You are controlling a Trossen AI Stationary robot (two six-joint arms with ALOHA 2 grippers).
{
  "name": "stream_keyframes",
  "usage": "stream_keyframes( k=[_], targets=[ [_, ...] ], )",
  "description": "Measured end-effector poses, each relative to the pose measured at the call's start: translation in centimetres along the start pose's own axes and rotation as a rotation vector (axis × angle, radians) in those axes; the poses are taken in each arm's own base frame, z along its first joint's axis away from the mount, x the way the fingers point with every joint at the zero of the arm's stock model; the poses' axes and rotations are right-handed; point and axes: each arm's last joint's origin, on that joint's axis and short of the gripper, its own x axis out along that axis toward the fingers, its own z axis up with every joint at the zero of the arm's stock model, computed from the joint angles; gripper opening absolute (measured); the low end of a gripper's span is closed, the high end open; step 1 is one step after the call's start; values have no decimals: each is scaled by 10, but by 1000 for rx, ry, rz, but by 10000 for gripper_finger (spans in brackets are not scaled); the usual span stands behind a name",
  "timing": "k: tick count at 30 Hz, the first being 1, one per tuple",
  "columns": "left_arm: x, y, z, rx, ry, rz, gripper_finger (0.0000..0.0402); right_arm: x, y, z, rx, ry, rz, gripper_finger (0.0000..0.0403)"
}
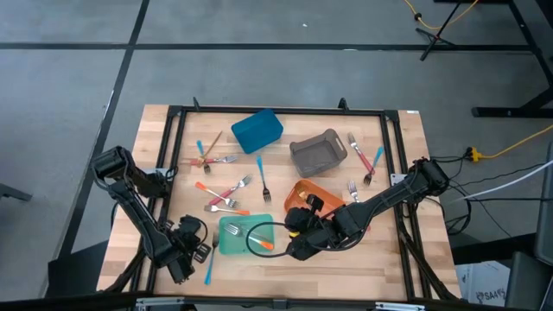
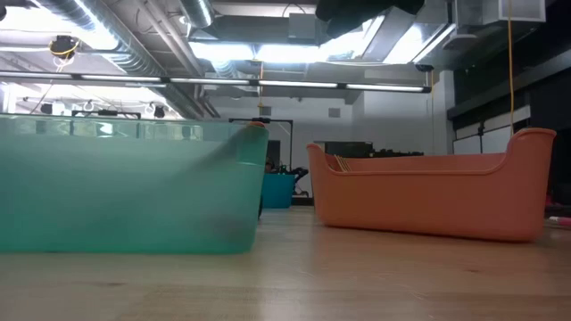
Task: Sort silverware by color (type)
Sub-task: Put the gold fork into the orange bin
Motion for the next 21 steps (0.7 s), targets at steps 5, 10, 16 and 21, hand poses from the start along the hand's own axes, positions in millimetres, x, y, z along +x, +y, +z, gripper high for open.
stream_keyframes(
  k=[5,10,16,21],
  targets=[
    [5,3,0,-22,-5,5,69,0,0,0,2,-2,2,124],
    [16,7,0,-29,-2,-16,69,0,0,0,2,-2,2,124],
    [25,11,-1,-35,28,-29,69,0,0,0,2,-2,2,124],
    [26,11,-1,-35,33,-31,69,0,0,0,7,-2,3,124]
  ],
)
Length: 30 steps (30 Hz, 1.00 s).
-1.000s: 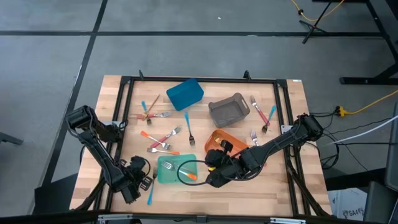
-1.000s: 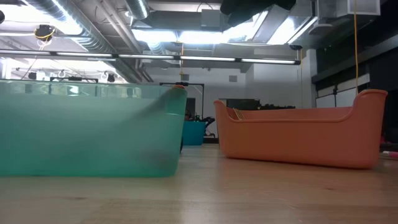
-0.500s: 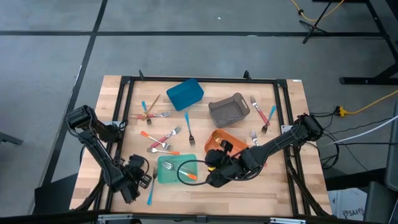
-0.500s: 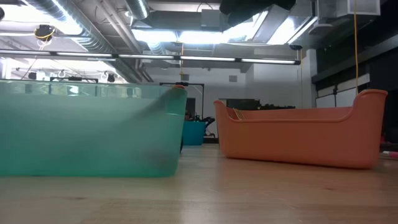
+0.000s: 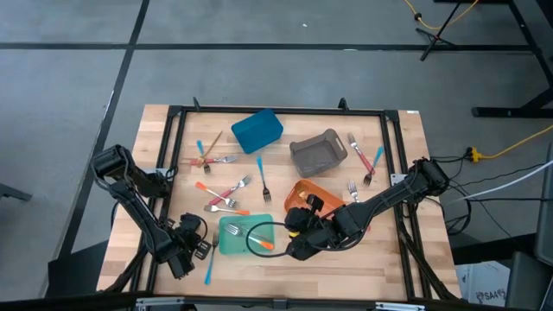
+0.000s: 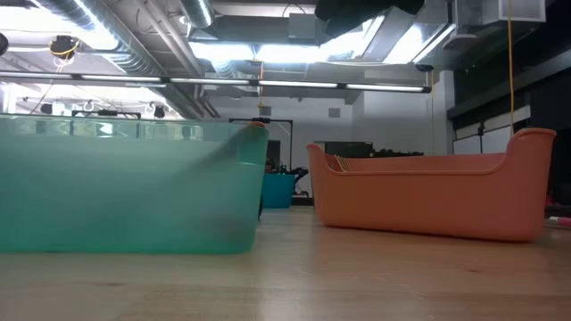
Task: Sort silverware by color (type)
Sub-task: Put the gold fork into the orange bin
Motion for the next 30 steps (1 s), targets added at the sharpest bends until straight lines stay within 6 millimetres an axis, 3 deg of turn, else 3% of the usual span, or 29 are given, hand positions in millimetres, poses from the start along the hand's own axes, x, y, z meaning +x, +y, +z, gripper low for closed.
stream_keyframes(
  k=[6,15,20,30],
  targets=[
    [1,0,0,1,-1,2,63,0,1,-1,1,20,21,124],
    [1,1,0,2,-3,8,8,0,1,-1,1,26,27,124],
    [-1,0,1,1,-27,-16,7,0,1,-1,1,32,32,124],
    [-28,1,17,-45,-162,-244,6,0,1,-1,2,31,33,124]
  ],
)
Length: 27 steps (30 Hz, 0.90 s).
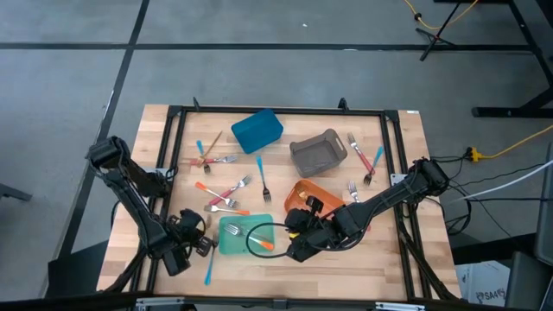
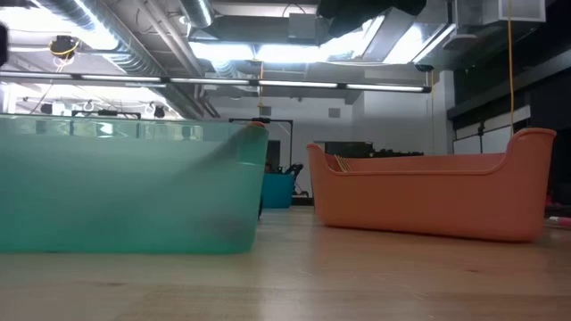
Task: Sort silverware by color (type)
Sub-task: Put the gold fork into the orange bin
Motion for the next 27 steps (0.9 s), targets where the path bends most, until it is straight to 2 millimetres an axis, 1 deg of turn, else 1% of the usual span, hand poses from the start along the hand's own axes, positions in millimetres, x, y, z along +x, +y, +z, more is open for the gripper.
stream_keyframes(
  k=[8,12,15,20,27],
  targets=[
    [-30,-5,24,-29,-169,-253,6,0,1,1,7,-11,9,124],
    [-40,-11,33,-41,-328,-400,6,4,6,5,32,-52,42,124],
    [-45,-18,35,-37,-465,-488,6,9,12,8,56,-116,53,124],
    [-51,-33,38,-8,-617,-553,6,18,21,15,56,-224,73,124],
    [-58,-56,49,57,-725,-563,6,15,26,32,34,-366,140,124]
  ],
)
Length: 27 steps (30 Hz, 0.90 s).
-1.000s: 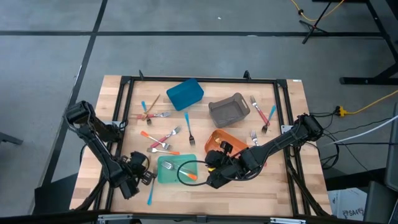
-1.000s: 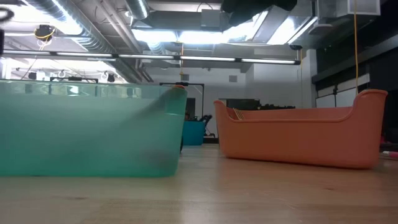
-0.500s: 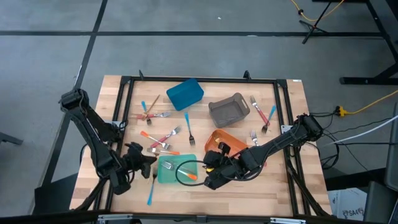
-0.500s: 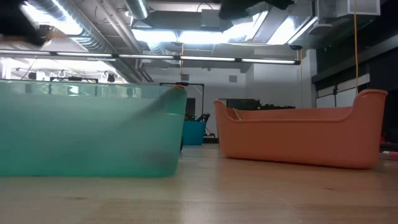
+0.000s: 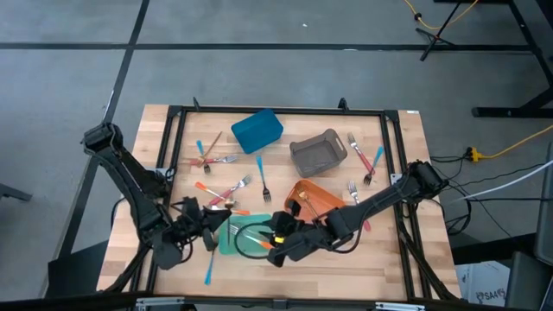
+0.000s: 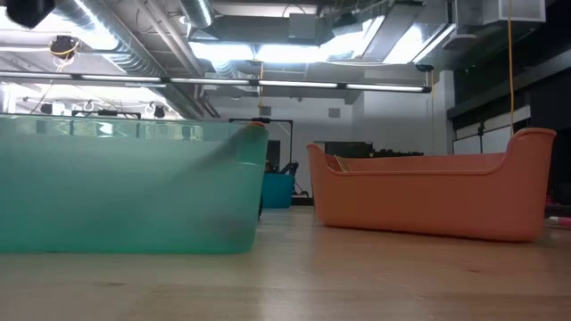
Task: Sort silverware by color (type)
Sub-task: Put the gold fork into the orange bin
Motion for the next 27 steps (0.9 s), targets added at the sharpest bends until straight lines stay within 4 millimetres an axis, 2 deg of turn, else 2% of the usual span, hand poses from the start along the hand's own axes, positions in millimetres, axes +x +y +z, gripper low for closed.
stream_keyframes(
  k=[12,19,27],
  targets=[
    [27,-28,14,158,-3,-126,6,7,-3,24,-3,-149,72,124],
    [40,-36,20,246,-1,-249,6,6,-2,24,-14,-141,97,124],
    [50,-37,25,263,4,-314,6,6,-1,23,-44,-140,100,124]
  ],
)
